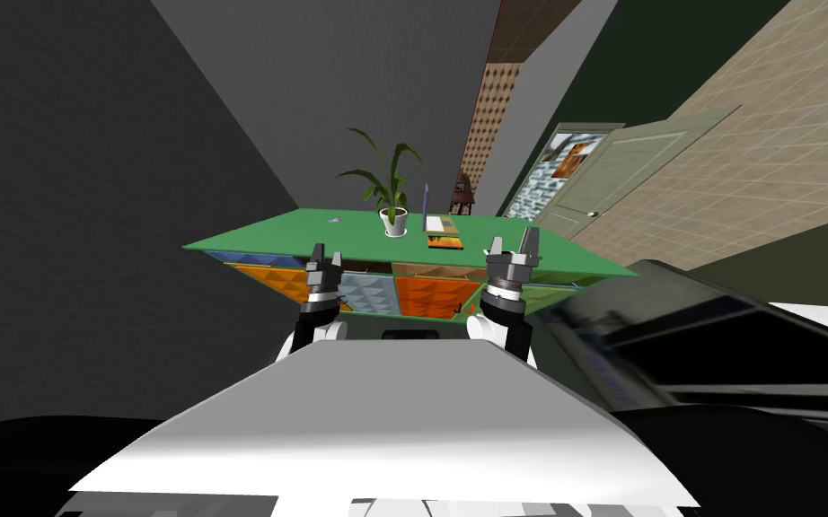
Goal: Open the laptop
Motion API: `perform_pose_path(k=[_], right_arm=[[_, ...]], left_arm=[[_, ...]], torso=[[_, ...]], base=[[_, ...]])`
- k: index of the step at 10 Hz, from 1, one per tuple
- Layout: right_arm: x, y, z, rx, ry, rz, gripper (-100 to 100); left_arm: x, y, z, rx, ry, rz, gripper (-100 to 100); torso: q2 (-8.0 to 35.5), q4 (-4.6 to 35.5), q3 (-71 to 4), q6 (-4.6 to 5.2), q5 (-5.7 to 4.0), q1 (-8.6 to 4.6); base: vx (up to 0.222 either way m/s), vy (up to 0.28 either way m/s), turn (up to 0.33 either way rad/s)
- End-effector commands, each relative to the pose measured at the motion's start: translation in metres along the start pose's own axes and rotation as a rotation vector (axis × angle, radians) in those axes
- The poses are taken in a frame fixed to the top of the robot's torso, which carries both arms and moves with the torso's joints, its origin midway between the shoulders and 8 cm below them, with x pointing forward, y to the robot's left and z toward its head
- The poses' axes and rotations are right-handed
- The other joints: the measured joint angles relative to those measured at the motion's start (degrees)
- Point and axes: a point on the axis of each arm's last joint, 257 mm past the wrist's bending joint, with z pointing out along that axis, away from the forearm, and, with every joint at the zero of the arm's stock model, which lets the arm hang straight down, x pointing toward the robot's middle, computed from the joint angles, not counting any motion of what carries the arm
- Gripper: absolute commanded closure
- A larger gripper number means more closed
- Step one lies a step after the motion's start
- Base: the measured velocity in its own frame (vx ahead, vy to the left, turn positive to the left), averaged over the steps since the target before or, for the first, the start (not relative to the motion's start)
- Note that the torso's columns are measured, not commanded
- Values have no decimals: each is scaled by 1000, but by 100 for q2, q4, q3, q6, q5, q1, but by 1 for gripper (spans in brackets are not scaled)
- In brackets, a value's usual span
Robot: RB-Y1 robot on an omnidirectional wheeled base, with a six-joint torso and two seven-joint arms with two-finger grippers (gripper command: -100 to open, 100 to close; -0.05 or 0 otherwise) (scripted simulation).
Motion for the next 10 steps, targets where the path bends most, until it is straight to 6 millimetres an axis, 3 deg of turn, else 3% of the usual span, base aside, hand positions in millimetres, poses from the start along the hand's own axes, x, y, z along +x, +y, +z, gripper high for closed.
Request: perform_pose_path(k=[1, 4, 5, 7, 10], right_arm=[[0, 0, 0, 0, 0, 0, 0], [0, 0, 0, 0, 0, 0, 0], [0, -4, -3, 11, 28, -34, -100], [-6, -15, -11, 37, 66, -107, -100], [-30, -38, -31, 103, 113, -279, -100]], left_arm=[[0, 0, 0, 0, 0, 0, 0], [0, 0, 0, 0, 0, 0, 0], [0, 0, 0, 0, 0, 0, 0], [0, 0, 0, 0, 0, 0, 0], [0, 0, 0, 0, 0, 0, 0]], torso=[[424, 423, -844, 0, 0, 0], [1693, 1692, -3381, 0, 0, 0], [2116, 2114, -4227, 0, 0, 0], [2374, 2362, -4727, 0, 4, 13], [2383, 2383, -4764, -1, 2, 9]], base=[[0, 0, 0], [0, 0, 0], [-8, 24, 34], [-52, 69, 64], [-71, 120, 123]])
